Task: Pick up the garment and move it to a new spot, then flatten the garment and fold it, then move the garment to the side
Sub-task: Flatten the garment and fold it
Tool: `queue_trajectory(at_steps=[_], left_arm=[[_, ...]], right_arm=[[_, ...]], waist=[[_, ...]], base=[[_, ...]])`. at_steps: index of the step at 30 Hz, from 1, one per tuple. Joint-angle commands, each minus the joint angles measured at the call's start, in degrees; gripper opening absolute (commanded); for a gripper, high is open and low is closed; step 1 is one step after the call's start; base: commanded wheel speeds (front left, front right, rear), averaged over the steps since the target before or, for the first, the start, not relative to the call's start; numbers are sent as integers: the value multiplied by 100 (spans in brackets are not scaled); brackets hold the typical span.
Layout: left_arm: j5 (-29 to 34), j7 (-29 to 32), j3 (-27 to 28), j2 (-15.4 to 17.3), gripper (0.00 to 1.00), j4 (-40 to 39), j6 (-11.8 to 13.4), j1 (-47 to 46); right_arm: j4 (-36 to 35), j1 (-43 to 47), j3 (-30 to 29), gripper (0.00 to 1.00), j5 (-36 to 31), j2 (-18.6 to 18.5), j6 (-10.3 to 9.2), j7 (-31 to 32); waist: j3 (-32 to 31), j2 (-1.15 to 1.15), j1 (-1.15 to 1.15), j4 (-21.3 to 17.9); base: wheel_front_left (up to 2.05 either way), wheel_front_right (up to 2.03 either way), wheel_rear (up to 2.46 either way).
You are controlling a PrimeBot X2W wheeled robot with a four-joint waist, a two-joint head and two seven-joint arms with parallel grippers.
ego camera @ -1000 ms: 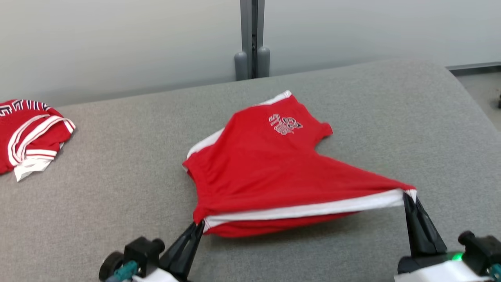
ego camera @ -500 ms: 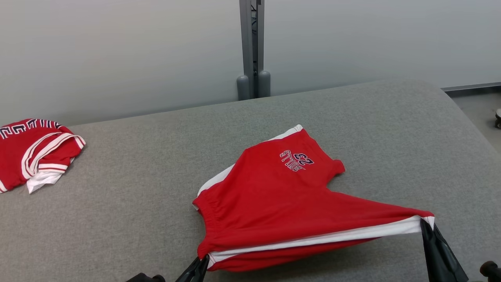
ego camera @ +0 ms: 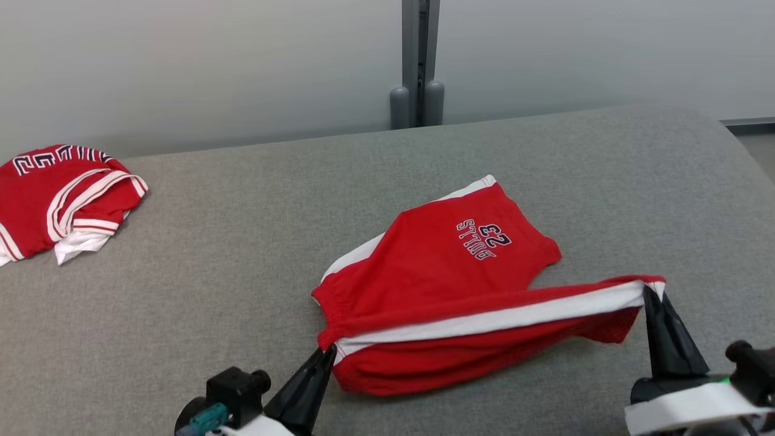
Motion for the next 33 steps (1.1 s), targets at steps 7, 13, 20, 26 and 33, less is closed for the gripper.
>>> queue_trajectory(at_steps=[7,13,20,26,33], left_arm=[[-173,102,305,-323,0,768,-81,-926],[-279,221,395,-570,0,1417,-236,-1538],[-353,386,409,-941,0,2138,-323,-2228],[-357,412,401,-1222,0,2530,-283,-2578],[-418,403,427,-1443,0,2901,-311,-2862]], right_arm=[[1119,-1457,178,0,-206,-151,1,-99],[2175,-2497,412,0,-308,-200,1,-163],[3641,-3797,789,0,-431,-312,1,-226],[4708,-4618,985,0,-416,-396,1,-259],[5583,-5315,1143,0,-337,-435,1,-286]], waist=[[476,0,0,145],[782,0,0,211],[1180,0,0,308],[1357,0,0,464],[1490,0,0,628]], base=[[0,0,0],[0,0,0],[0,0,0],[0,0,0],[0,0,0]])
